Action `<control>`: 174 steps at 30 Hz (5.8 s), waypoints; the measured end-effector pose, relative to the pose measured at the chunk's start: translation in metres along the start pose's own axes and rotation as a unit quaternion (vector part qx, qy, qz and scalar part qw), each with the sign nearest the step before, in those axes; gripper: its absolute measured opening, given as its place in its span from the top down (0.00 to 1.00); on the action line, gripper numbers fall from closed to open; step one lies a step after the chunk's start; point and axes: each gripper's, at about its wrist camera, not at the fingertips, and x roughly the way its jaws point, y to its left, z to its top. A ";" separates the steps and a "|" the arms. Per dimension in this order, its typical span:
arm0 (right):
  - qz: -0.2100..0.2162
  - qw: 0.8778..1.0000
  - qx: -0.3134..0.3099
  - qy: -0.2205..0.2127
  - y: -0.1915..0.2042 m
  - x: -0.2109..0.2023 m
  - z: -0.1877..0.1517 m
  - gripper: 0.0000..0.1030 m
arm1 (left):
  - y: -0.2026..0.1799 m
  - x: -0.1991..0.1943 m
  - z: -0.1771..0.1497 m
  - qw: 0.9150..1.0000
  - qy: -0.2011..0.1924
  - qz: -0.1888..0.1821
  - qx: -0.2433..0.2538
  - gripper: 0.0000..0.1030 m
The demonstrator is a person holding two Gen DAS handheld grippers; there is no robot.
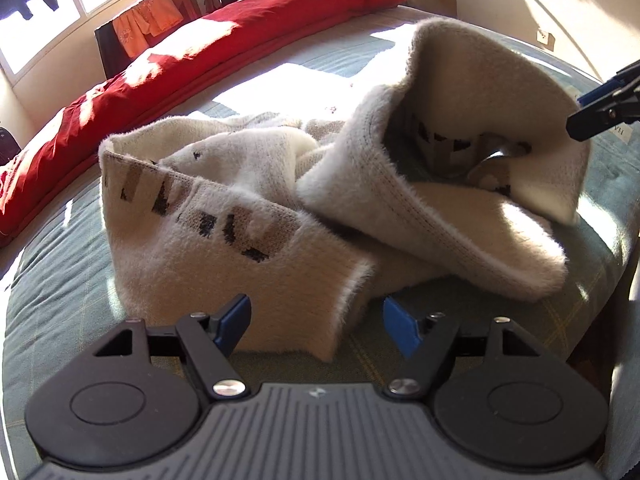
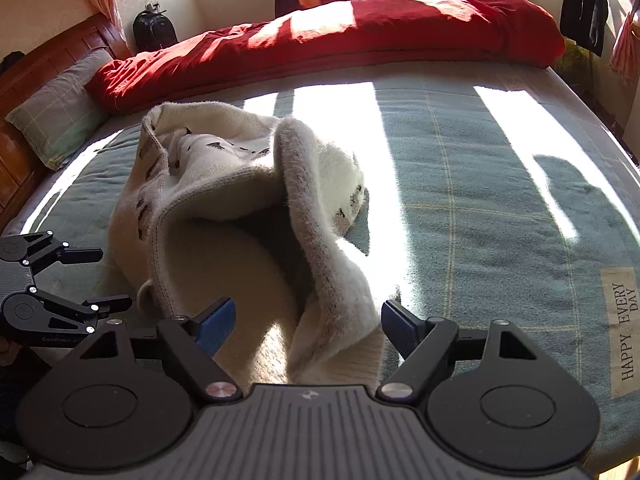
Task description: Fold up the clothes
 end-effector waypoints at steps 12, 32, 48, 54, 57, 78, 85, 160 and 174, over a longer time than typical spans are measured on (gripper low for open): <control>0.006 1.000 -0.019 -0.013 0.002 0.021 0.021 0.19 | 0.005 -0.020 0.021 1.000 -0.018 -0.002 0.016 0.27; 0.012 0.996 0.042 -0.072 -0.046 -0.039 -0.002 0.16 | -0.092 0.089 0.158 0.980 -0.033 0.044 0.194 0.23; 0.022 0.996 0.069 -0.061 -0.068 -0.018 -0.009 0.16 | -0.060 0.113 0.184 0.992 -0.003 -0.017 0.122 0.66; 0.047 0.996 0.063 -0.049 -0.050 0.005 0.005 0.16 | -0.056 0.113 0.189 0.994 -0.007 -0.012 0.108 0.80; 0.060 0.996 0.057 -0.039 -0.038 0.015 0.008 0.16 | -0.054 0.112 0.192 0.995 -0.008 -0.010 0.101 0.83; 0.050 0.998 0.018 -0.027 0.008 0.016 0.021 0.16 | 0.118 0.031 0.160 0.990 -0.057 0.132 -0.015 0.84; 0.055 0.998 -0.010 -0.019 0.040 0.023 0.029 0.16 | 0.182 0.005 0.118 0.982 -0.051 0.171 -0.066 0.84; 0.101 0.982 -0.141 0.075 0.184 0.097 0.042 0.16 | 0.300 -0.005 -0.111 0.954 0.128 0.232 -0.140 0.48; 0.171 0.980 -0.005 0.106 0.132 0.190 0.076 0.27 | 0.179 -0.020 -0.025 0.995 0.017 0.090 -0.026 0.34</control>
